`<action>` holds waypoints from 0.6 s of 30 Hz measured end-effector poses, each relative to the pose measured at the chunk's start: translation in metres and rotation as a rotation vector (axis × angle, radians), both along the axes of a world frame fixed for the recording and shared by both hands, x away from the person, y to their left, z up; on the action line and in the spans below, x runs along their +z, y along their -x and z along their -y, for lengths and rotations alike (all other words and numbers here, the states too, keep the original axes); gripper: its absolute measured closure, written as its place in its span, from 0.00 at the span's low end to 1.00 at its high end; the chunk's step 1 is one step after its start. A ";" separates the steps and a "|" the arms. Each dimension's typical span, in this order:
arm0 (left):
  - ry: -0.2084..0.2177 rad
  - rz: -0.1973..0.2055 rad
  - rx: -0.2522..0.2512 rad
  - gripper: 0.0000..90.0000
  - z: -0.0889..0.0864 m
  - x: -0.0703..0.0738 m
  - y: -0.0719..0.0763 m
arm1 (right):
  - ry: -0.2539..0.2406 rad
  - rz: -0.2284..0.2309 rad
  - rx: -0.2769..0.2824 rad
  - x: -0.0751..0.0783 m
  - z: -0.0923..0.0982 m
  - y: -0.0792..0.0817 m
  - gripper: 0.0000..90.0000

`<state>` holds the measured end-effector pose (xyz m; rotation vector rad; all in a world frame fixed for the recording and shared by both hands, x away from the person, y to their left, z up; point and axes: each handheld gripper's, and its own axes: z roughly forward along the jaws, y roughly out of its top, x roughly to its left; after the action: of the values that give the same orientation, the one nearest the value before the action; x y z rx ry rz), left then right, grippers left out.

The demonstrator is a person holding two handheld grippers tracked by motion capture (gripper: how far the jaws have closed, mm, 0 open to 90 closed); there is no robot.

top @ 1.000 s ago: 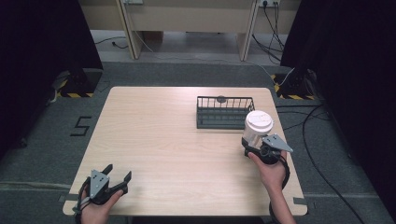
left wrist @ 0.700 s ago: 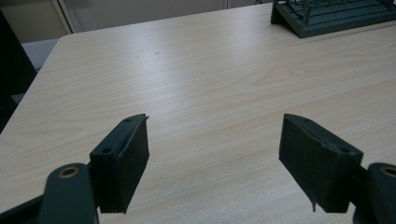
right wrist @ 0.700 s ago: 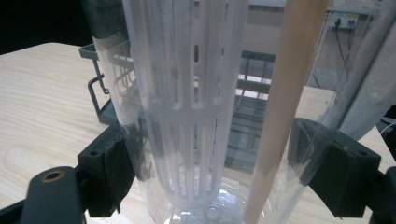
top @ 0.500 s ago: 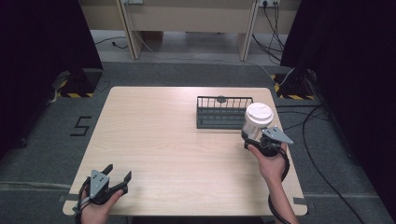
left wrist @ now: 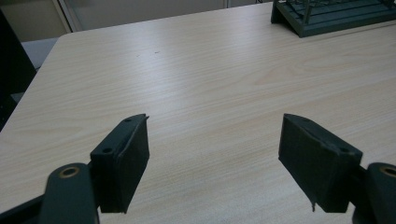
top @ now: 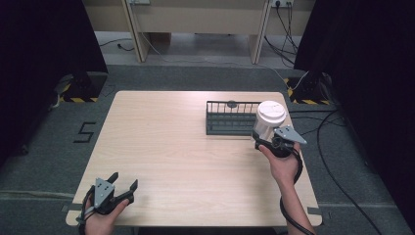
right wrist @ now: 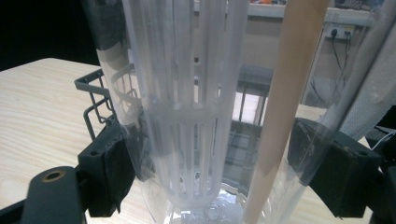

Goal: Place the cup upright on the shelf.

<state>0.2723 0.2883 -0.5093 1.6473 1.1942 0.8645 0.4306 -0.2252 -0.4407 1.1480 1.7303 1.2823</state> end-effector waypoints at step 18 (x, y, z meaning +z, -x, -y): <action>0.004 0.000 0.002 0.27 0.000 0.000 0.000 | -0.013 0.018 0.004 0.014 -0.009 -0.012 0.21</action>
<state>0.2726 0.2885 -0.5095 1.6430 1.1967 0.8633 0.4426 -0.2161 -0.4270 1.1379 1.7137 1.3043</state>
